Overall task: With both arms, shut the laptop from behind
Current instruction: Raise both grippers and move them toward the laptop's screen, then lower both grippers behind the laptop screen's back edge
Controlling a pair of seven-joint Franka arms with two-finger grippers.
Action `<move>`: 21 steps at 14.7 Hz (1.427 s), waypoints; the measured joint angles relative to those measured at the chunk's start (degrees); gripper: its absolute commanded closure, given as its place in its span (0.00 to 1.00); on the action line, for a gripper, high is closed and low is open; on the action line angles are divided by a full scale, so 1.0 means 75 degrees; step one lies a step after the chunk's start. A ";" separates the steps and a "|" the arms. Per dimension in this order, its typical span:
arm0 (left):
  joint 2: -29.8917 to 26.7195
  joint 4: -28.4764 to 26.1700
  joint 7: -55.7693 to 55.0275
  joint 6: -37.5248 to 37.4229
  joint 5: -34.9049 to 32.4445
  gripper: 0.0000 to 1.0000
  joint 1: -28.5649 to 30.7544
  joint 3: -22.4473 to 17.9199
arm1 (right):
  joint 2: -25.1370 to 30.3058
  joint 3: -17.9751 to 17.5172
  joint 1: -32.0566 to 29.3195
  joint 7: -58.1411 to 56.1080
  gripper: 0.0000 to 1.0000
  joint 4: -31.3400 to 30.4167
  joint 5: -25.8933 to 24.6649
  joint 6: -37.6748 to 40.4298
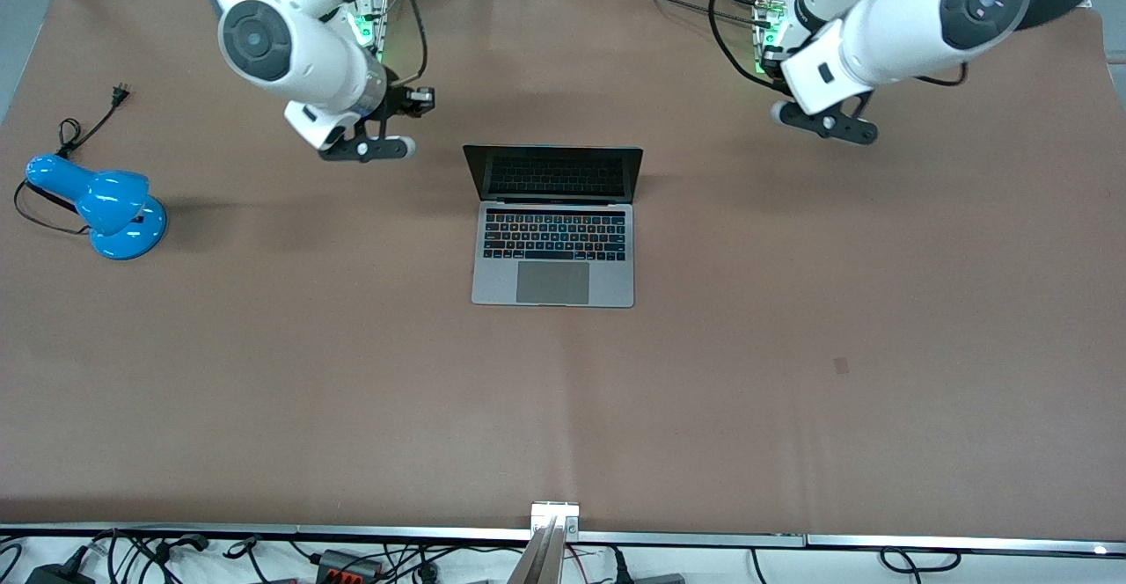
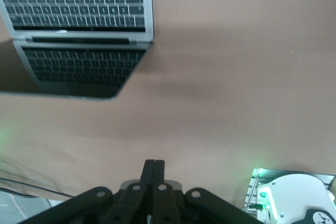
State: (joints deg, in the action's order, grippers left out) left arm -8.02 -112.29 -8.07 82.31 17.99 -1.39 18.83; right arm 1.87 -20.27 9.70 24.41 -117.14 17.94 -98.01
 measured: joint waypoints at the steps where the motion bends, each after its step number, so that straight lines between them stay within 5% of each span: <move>1: -0.0193 -0.0385 0.0000 0.0355 0.0111 0.99 -0.0003 0.0202 | 0.0103 -0.0004 0.0113 0.0054 1.00 -0.0168 0.0018 -0.0047; 9: -0.0385 -0.2181 -0.0746 0.3290 0.1155 0.99 -0.0017 0.1947 | 0.0466 -0.0023 0.1015 0.0613 1.00 -0.1195 0.0348 -0.1078; 15: -0.0241 -0.2488 -0.1156 0.4665 0.1173 0.99 -0.0016 0.2611 | -0.0049 -0.0015 0.1327 0.0925 1.00 -0.1305 0.0348 -0.2139; 21: 0.0812 -0.2574 -0.1345 0.6374 0.1176 0.99 -0.0019 0.3193 | -0.0770 0.0000 0.1327 0.0925 1.00 -0.1250 0.0348 -0.2962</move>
State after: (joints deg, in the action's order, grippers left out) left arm -1.93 -131.60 -18.15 130.11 26.81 -1.53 42.79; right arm -3.90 -20.28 19.65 31.35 -126.51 20.56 -120.23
